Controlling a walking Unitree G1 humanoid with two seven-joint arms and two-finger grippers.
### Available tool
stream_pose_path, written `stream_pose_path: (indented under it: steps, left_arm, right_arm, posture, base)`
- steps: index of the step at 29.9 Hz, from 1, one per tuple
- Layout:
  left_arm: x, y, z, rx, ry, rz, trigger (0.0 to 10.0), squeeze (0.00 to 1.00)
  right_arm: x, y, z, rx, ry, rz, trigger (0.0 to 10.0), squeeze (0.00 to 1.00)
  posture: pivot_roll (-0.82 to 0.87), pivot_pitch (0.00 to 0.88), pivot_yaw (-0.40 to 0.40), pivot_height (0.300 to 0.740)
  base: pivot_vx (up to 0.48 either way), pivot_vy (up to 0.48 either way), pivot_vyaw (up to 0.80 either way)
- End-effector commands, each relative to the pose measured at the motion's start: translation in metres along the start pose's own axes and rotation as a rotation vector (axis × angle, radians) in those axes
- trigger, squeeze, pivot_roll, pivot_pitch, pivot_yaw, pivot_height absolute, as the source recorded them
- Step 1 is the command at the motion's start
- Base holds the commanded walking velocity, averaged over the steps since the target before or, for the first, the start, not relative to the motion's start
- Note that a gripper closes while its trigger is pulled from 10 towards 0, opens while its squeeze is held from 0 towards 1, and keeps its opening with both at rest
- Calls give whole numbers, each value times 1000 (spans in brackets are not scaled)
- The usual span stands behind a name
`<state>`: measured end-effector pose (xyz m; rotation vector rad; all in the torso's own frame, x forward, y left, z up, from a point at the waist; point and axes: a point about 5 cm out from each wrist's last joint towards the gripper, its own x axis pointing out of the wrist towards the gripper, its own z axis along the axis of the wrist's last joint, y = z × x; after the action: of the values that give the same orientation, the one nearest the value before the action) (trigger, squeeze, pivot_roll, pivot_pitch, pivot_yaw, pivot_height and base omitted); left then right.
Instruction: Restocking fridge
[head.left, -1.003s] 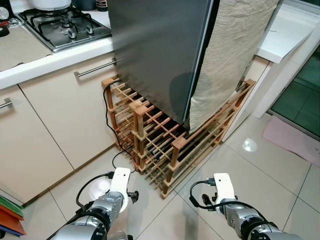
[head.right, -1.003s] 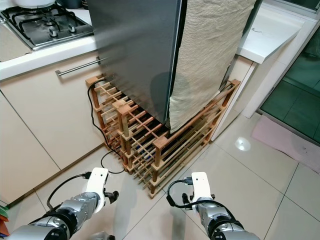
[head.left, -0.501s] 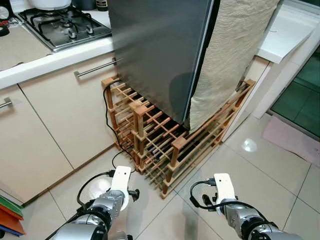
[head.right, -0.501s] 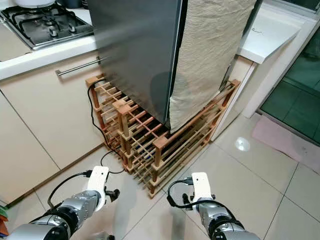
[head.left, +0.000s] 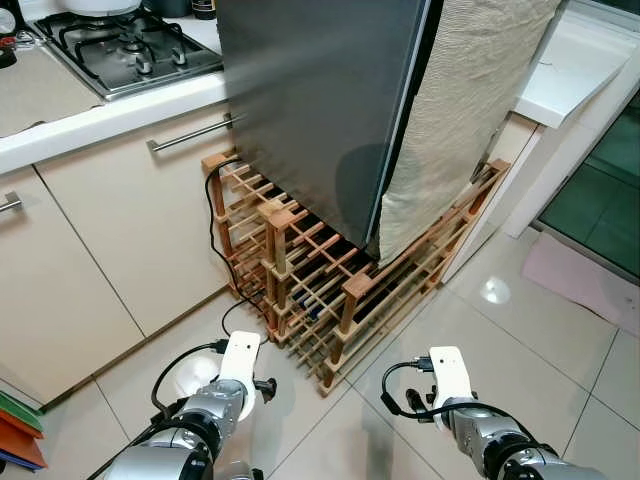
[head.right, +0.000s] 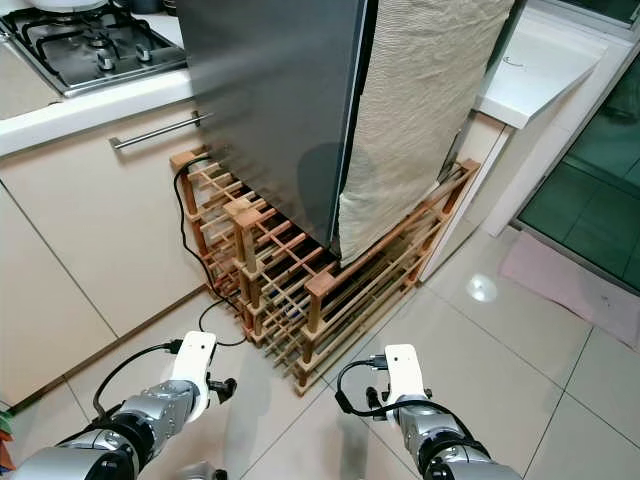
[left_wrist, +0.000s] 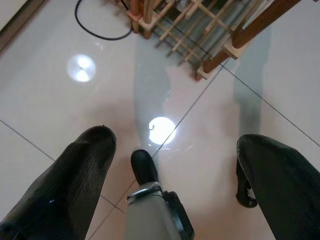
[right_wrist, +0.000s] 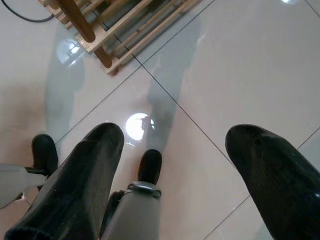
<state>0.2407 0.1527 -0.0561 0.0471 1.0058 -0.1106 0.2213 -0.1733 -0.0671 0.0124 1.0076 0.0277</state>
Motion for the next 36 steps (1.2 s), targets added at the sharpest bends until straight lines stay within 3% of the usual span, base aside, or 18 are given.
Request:
stream_pose_path:
  steps: [1,2,5,7,10,26,29,36]
  left_arm:
    - [0,-4,5,-54,-8,-13,10000,0]
    - [0,-6,9,-163,-14,-12,10000,0]
    - [0,-6,10,-212,-11,2,10000,0]
    - [0,-6,10,-176,-10,4,10000,0]
    - [0,-7,8,-142,-4,5,10000,0]
    - [1,-9,0,-59,18,4,10000,0]
    - [1,-9,-1,-21,24,2,10000,0]
    - [1,-8,-3,-28,24,10,10000,0]
  right_arm:
    - [0,-2,2,77,-6,-13,10000,0]
    - [0,-1,1,181,-5,-21,10000,0]
    - [0,0,3,162,-8,-13,10000,0]
    - [0,0,4,101,-7,-4,10000,0]
    - [0,0,4,84,-7,-6,10000,0]
    - [0,-3,-2,73,8,-14,10000,0]
    - [-1,-6,-2,123,4,-34,10000,0]
    - [-1,-7,-3,80,14,-30,10000,0]
  posture:
    - [22,0,-53,727]
    - [25,0,-57,727]
    - [24,0,-58,727]
    - [23,0,-58,727]
    - [21,0,-58,727]
    - [12,0,-65,727]
    - [14,0,-68,727]
    - [24,0,-70,727]
  base:
    - [0,0,0]
    - [0,0,0]
    - [0,0,0]
    - [0,0,0]
    - [0,0,0]
    - [0,0,0]
    - [0,0,0]
    - [0,0,0]
